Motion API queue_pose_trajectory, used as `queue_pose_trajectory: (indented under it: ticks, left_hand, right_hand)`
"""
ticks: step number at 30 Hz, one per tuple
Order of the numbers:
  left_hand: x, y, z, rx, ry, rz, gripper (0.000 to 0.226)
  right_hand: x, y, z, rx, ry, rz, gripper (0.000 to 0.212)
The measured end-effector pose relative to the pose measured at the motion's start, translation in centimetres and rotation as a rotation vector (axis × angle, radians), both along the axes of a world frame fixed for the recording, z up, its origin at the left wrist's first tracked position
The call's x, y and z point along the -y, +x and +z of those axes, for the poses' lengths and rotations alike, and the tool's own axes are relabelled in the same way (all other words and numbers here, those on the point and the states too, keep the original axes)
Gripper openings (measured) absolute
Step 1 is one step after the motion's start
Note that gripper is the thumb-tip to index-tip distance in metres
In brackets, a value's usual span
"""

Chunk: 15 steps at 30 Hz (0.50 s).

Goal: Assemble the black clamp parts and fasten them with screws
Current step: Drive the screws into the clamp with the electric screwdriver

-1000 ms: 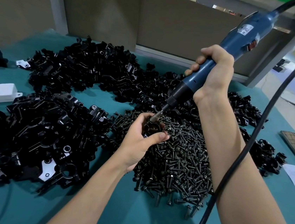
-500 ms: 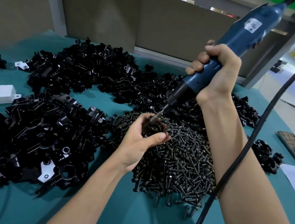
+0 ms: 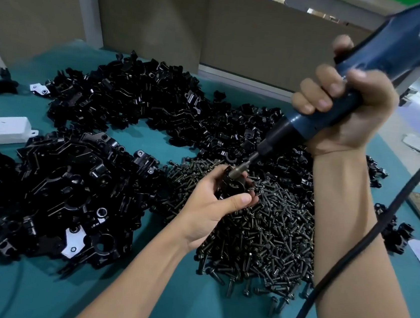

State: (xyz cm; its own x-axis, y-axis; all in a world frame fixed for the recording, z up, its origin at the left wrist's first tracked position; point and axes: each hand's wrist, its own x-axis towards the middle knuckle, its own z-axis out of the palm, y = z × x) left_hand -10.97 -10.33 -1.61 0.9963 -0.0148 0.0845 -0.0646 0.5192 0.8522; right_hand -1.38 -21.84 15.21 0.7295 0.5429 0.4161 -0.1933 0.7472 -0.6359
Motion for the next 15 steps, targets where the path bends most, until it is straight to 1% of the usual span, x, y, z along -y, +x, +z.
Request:
queue_pose_trajectory:
  ticks: [2,3,4,6,7,8,10,12,13,15]
  left_hand:
    - [0.08,0.05,0.07,0.012,-0.05,-0.004,0.035]
    - [0.15,0.01,0.1,0.017,-0.07,-0.025,0.037]
    - [0.25,-0.08,0.16,0.015,-0.092,-0.051,0.039]
    - [0.19,-0.13,0.21,-0.006,-0.162,-0.085,0.05]
    - [0.12,-0.14,0.27,-0.019,-0.195,-0.099,0.055]
    - [0.06,-0.13,0.28,-0.019,-0.208,-0.11,0.054]
    - [0.05,-0.04,0.19,-0.002,-0.183,-0.113,0.042]
    - [0.05,-0.11,0.24,-0.012,-0.181,-0.114,0.04]
    - [-0.01,-0.06,0.23,-0.015,-0.191,-0.12,0.042]
    - [-0.2,-0.1,0.25,-0.02,-0.236,-0.159,0.045]
  right_hand:
    - [-0.43,-0.3,0.53,0.016,-0.151,-0.278,0.018]
    - [-0.54,-0.38,0.58,0.025,-0.183,-0.316,0.016]
    - [-0.58,-0.51,0.57,0.036,-0.177,-0.275,0.019]
    - [-0.66,-0.69,0.55,0.059,-0.076,-0.078,0.033]
    - [-0.65,-0.81,0.59,0.051,-0.037,-0.024,0.037]
    - [-0.6,-0.79,0.59,0.045,-0.043,-0.048,0.035]
    - [-0.74,-0.61,0.63,0.049,-0.135,-0.213,0.02]
    - [-0.84,-0.65,0.35,0.034,-0.162,-0.295,0.014]
    - [-0.84,-0.56,0.13,0.022,-0.147,-0.296,0.014]
    - [-0.45,-0.41,-0.22,-0.002,-0.08,-0.185,0.025]
